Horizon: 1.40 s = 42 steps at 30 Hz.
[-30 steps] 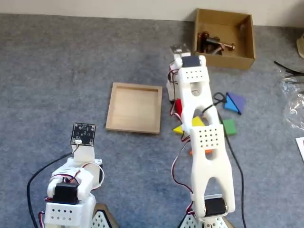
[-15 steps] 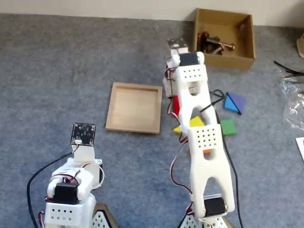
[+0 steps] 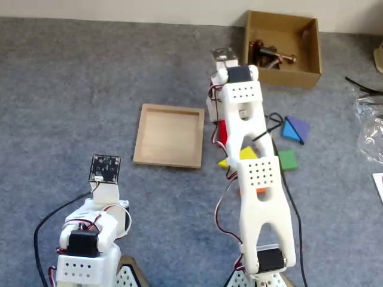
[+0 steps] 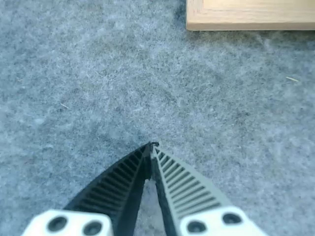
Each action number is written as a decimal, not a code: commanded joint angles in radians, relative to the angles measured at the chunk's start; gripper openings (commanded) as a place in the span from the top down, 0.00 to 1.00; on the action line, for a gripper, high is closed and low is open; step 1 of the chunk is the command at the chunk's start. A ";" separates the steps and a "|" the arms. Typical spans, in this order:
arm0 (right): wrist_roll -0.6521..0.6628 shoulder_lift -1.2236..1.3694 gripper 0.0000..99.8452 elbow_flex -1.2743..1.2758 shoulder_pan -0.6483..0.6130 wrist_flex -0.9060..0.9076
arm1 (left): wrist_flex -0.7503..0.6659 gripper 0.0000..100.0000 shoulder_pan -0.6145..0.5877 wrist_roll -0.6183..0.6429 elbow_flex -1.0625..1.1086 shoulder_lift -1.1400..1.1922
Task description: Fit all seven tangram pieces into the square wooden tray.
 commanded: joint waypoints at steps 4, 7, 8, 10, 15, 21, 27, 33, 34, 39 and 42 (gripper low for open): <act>-0.051 -0.010 0.74 -0.051 0.012 0.018 | -0.003 0.99 0.018 0.006 0.019 -0.007; -0.052 -0.008 0.74 -0.050 0.010 0.018 | -0.003 0.99 0.018 0.006 0.019 -0.007; -0.054 -0.008 0.74 -0.048 0.008 0.019 | -0.003 0.99 0.018 0.006 0.019 -0.007; -0.054 -0.008 0.74 -0.048 0.007 0.019 | -0.003 0.99 0.018 0.006 0.019 -0.007; -0.083 -0.016 0.74 -0.002 0.004 0.021 | -0.003 0.99 0.018 0.006 0.019 -0.007; -0.083 -0.015 0.74 0.027 -0.007 0.021 | -0.003 0.99 0.018 0.006 0.019 -0.007; -0.083 -0.008 0.74 0.028 -0.001 0.021 | -0.003 0.99 0.018 0.006 0.019 -0.007; -0.084 0.004 0.73 0.028 -0.004 0.019 | -0.003 0.99 0.018 0.006 0.019 -0.007; -0.081 0.015 0.72 0.028 -0.005 0.019 | -0.003 0.99 0.018 0.006 0.019 -0.007; -0.083 0.051 0.66 0.021 -0.005 0.018 | -0.003 0.99 0.018 0.006 0.019 -0.007; -0.081 0.056 0.66 0.019 -0.004 0.018 | -0.003 0.99 0.018 0.006 0.019 -0.007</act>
